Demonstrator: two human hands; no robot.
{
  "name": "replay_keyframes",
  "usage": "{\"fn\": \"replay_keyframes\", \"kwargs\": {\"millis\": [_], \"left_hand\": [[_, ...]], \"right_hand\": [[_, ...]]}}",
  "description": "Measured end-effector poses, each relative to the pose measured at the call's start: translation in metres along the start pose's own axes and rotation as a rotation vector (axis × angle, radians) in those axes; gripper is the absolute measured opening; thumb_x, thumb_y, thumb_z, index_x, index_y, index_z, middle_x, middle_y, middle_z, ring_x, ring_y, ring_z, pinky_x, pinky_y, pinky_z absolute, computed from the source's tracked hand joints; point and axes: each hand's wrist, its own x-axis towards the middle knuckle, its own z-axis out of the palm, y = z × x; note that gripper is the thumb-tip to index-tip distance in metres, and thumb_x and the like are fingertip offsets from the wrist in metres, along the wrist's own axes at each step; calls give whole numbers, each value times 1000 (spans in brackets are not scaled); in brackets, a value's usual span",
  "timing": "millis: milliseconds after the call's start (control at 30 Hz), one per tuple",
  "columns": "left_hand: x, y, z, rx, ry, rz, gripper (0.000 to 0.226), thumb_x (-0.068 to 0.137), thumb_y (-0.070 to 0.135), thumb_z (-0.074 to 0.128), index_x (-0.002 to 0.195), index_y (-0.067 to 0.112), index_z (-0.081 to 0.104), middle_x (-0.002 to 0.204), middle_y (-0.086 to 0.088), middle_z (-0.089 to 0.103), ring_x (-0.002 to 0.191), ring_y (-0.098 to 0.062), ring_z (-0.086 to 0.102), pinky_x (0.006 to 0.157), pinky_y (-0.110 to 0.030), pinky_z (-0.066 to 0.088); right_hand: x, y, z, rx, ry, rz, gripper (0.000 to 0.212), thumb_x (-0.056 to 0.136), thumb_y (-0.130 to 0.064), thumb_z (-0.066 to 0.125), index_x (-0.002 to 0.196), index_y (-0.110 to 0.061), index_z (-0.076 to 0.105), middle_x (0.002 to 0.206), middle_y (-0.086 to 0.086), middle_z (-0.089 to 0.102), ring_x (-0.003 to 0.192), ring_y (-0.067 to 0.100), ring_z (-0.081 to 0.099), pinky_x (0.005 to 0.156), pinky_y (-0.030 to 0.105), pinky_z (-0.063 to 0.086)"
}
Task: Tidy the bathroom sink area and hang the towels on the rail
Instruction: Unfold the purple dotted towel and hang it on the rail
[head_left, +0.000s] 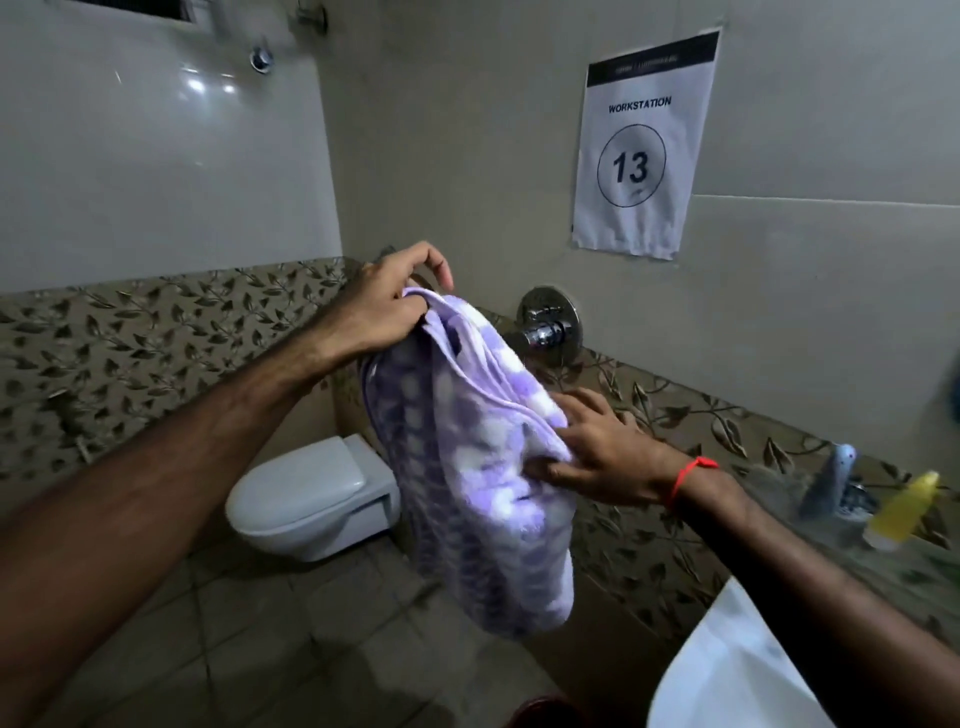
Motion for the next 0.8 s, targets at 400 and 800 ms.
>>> {"fn": "replay_keyframes", "kwargs": {"millis": [400,800], "left_hand": [[-39,-79,1,447,-412,88,53,72,3,55,116,31,46,109,1,64,99,-21,61,81,-37,49],[-8,-80,19,-286,176,-255,42,80,-19,43,95,20,45,80,-7,51,66,-19,45,55,-32,36]], "right_hand": [[-31,57,-52,49,259,39,31,85,-49,61,116,-46,59,120,-16,68,103,2,65,81,29,52],[-27,52,-81,1012,499,77,34,77,-25,77,100,-11,56,83,1,67,68,13,65,50,30,55]]}}
